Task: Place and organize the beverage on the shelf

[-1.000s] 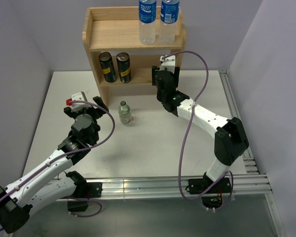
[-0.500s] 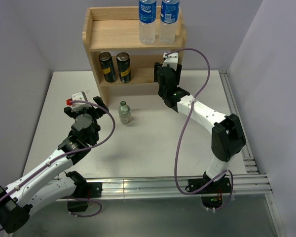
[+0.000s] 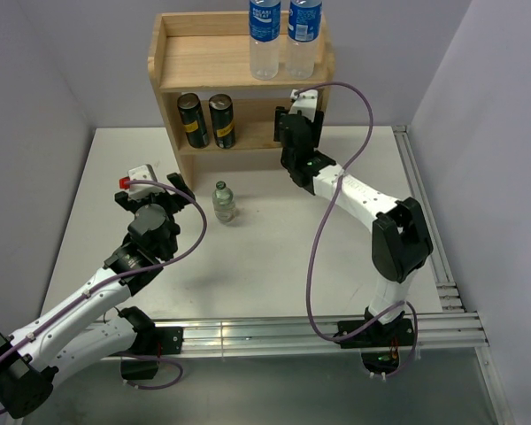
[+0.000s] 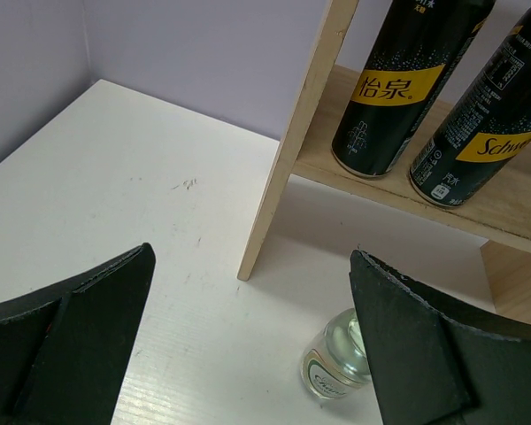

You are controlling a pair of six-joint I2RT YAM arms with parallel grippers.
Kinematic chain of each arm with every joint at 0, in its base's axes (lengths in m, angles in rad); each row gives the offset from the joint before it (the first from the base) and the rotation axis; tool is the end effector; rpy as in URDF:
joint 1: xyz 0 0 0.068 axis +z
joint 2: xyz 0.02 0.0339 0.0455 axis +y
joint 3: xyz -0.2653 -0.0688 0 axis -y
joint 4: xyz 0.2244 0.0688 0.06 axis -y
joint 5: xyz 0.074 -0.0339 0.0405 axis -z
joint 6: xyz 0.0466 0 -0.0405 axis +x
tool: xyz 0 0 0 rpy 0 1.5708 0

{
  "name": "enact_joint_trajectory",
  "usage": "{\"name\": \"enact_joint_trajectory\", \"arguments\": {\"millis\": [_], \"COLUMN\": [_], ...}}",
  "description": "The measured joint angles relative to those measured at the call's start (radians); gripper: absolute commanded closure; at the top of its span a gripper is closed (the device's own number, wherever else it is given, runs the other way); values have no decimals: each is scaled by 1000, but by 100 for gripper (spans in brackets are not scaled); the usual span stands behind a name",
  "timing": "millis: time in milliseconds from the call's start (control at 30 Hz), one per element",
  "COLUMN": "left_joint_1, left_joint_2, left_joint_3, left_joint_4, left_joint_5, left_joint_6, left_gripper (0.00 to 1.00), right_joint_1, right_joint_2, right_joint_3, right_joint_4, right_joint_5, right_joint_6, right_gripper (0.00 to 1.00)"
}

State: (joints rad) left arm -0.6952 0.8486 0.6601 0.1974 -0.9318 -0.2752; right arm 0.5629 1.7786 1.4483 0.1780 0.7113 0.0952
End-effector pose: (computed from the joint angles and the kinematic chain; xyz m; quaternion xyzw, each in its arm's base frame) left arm 0.1607 -0.0853 0.3304 -0.1809 0.6816 -0.0162 0.7088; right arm 0.3668 0.1955 0.3405 0.0558 0.7446 -0.0528 0.6631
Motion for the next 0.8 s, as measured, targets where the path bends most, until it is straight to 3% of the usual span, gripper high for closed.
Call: {"name": "enact_joint_trajectory", "arguments": {"millis": [267, 300, 333, 400, 700, 733, 800], "left_joint_1": [0, 0, 0, 0, 0, 0, 0], "left_joint_2": [0, 0, 0, 0, 0, 0, 0], "left_joint_3": [0, 0, 0, 0, 0, 0, 0], "left_joint_4": [0, 0, 0, 0, 0, 0, 0], "left_joint_5": [0, 0, 0, 0, 0, 0, 0], "left_joint_6": [0, 0, 0, 0, 0, 0, 0], "left_gripper": [1, 1, 1, 1, 1, 1, 1], "right_joint_1": [-5, -8, -10, -14, -14, -14, -14], "right_joint_2": [43, 49, 53, 58, 58, 58, 58], "right_joint_3": [45, 52, 57, 63, 63, 63, 63], "right_joint_4": [1, 1, 1, 1, 1, 1, 5], "right_joint_5": [35, 38, 40, 40, 42, 42, 40], "right_joint_6": [16, 17, 18, 19, 19, 19, 25], "right_gripper": [100, 94, 78, 61, 28, 18, 11]}}
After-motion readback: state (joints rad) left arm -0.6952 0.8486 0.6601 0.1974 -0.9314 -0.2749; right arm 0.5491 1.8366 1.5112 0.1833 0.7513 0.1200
